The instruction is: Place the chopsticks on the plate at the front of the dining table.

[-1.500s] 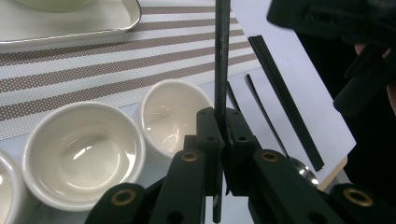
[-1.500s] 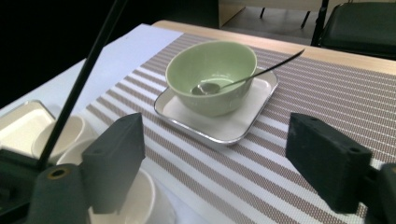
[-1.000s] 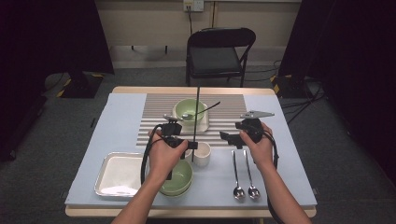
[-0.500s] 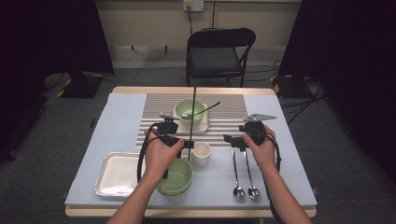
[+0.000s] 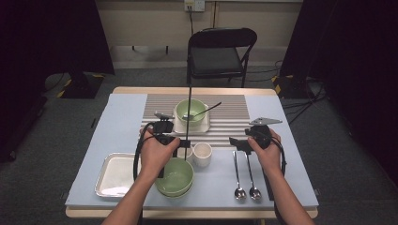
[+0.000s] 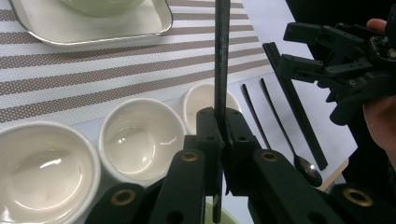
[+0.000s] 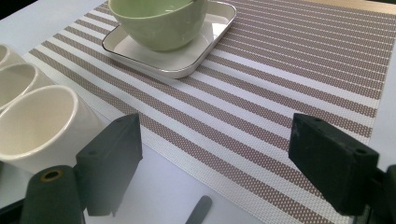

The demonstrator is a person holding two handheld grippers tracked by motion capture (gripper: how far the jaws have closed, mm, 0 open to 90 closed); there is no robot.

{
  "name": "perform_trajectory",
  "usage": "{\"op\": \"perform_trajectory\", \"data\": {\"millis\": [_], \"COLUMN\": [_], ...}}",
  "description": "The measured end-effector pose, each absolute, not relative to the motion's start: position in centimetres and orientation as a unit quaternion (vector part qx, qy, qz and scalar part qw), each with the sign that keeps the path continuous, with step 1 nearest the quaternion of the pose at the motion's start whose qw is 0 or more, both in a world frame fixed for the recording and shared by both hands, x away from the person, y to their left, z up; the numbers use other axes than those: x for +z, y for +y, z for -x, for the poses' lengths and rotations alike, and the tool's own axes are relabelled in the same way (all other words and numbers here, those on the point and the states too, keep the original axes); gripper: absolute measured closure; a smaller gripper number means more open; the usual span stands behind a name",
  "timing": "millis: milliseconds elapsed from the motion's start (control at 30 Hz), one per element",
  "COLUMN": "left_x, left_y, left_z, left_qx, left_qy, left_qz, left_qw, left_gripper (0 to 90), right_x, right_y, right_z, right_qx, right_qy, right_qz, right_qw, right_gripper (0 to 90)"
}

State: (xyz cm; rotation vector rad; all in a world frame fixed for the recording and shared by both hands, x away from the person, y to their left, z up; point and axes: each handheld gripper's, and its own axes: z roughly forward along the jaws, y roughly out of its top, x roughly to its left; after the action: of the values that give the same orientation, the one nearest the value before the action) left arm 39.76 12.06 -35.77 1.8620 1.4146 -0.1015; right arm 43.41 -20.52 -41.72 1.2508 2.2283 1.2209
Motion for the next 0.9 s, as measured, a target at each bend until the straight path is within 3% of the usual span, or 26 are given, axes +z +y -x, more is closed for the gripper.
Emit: {"op": "perform_trajectory", "data": {"millis": [900], "left_x": [-35.6], "left_y": [13.1], "left_z": [-40.2], "left_qx": [-0.041], "left_qy": [0.567], "left_qz": [-0.73], "left_qw": [0.38], "left_gripper": [86.7], "right_x": [-43.0], "right_y": [-24.0], "right_z": [-43.0], "right_qx": [0.425], "right_qy": [0.76], "right_qz": [-0.464], "right_qw": [0.162], "right_gripper": [16.2]}}
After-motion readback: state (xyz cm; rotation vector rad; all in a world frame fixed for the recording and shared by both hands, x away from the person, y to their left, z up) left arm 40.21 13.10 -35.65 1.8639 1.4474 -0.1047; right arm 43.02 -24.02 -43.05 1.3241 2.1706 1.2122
